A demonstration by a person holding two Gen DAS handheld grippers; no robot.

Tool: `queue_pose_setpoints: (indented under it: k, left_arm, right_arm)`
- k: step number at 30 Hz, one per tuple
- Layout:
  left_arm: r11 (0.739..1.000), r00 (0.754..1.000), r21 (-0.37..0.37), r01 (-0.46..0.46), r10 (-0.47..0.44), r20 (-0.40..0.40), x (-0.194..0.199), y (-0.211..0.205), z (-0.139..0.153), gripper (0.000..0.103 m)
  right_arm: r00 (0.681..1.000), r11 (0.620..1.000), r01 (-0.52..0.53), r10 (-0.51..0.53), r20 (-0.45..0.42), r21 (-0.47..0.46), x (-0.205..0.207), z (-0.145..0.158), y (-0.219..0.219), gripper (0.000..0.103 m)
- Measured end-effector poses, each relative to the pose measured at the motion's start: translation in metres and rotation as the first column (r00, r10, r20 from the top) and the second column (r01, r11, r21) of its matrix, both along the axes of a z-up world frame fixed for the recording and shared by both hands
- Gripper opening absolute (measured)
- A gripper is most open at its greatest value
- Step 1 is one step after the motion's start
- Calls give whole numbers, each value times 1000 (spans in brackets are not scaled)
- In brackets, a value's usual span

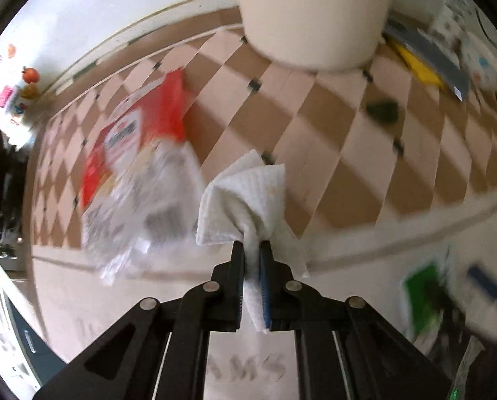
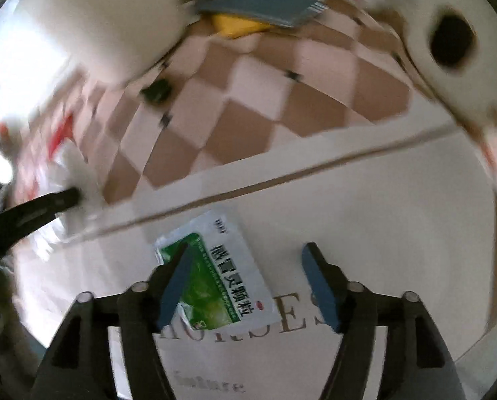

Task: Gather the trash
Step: 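Grasp the white tissue with the left tool while the right grasps the green sachet, then lower the tissue and sachet over the trash bin and open both tools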

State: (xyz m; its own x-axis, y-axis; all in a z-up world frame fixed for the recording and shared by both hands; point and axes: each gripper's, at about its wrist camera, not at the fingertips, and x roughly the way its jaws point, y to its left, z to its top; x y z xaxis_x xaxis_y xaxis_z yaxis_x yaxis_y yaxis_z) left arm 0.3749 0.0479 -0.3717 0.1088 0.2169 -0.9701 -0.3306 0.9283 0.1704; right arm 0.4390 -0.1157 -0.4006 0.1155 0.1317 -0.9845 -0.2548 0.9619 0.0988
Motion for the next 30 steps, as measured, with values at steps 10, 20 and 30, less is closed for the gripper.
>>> queue_pose_setpoints:
  k: [10,20,30]
  left_arm:
    - [1000,999,14,-22,22,-24,-50,6,-12,6]
    - [998,991,51,-47,40,126,-95,19,45,6]
    - [994,954,84,-76,48,295,-197,34,108,6]
  right_arm:
    - [973,977,-161,180,141,-140,-33,3,31,2]
    - [983,997,-41,30,181,60,-48,51,24,1]
    - [972,983,-46,2,237,180,-126,122,22,1]
